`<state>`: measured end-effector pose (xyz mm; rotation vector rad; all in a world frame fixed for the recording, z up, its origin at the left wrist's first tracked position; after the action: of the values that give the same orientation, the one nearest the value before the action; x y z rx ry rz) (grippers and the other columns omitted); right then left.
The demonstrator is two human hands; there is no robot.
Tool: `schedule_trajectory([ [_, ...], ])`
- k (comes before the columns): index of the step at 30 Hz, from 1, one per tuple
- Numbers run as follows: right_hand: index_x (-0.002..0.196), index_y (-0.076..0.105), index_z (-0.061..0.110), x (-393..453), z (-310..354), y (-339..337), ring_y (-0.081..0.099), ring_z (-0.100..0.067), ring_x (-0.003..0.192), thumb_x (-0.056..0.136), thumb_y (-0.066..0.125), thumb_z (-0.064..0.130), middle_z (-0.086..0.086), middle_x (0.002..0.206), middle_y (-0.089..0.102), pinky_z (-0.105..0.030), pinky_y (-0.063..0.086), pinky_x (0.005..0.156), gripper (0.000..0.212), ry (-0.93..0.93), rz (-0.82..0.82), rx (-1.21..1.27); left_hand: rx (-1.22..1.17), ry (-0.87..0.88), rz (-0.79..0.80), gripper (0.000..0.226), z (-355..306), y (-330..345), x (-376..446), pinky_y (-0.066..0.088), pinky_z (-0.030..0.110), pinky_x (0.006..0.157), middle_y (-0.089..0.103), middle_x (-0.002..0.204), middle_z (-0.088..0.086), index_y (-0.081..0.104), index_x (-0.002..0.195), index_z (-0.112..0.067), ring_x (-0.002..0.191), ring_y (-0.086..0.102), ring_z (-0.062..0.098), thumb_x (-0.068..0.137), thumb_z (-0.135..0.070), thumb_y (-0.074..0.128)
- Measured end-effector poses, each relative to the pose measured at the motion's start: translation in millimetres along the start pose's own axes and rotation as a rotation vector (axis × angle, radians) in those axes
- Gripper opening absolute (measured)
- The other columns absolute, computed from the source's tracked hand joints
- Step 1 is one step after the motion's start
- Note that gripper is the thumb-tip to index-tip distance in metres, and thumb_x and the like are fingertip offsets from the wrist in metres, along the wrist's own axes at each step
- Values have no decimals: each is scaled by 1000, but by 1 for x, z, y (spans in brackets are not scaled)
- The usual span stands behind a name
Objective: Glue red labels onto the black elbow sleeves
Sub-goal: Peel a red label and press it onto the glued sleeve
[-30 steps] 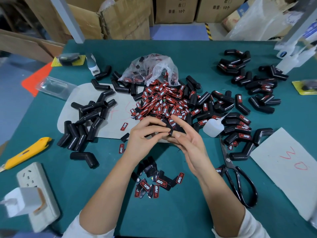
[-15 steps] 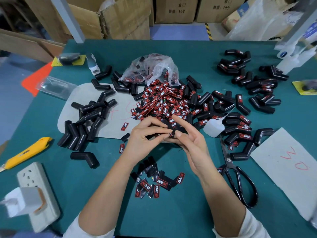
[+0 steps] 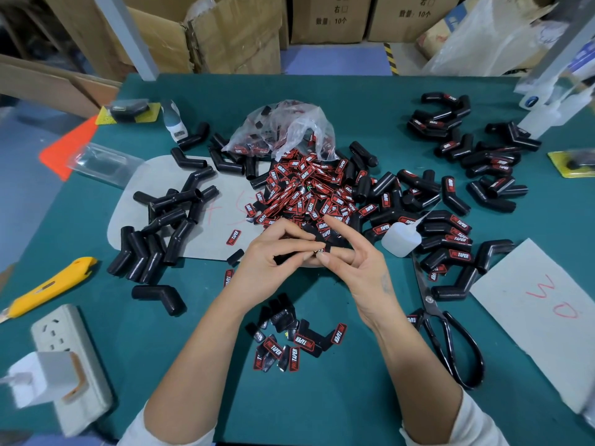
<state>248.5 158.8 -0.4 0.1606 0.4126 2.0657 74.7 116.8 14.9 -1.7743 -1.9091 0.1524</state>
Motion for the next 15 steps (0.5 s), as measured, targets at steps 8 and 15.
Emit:
schedule_trajectory([
  [8,152,52,22,0,1,-2,76,-34,109,101,68,6,-21,105,79,-29,53,103,56,17,8,-23,0,-1,77,33,2,-3,-1,48,26,103,63,118,-1,77,124,-19,115,62,17,101,-2,60],
  [15,148,57,27,-1,5,-1,76,-34,108,100,70,9,-21,107,79,-29,54,102,53,4,8,-19,-67,-14,39,38,4,-1,-2,46,22,103,63,119,-7,75,128,-24,116,63,18,101,0,60],
])
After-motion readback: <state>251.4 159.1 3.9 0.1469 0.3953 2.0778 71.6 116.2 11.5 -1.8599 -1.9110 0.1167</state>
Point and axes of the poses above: each hand's wrist, its own x-axis towards the middle knuckle, its own y-axis out of the palm, z = x × y, the point moved 3 cm from there along x, towards the middle knuckle
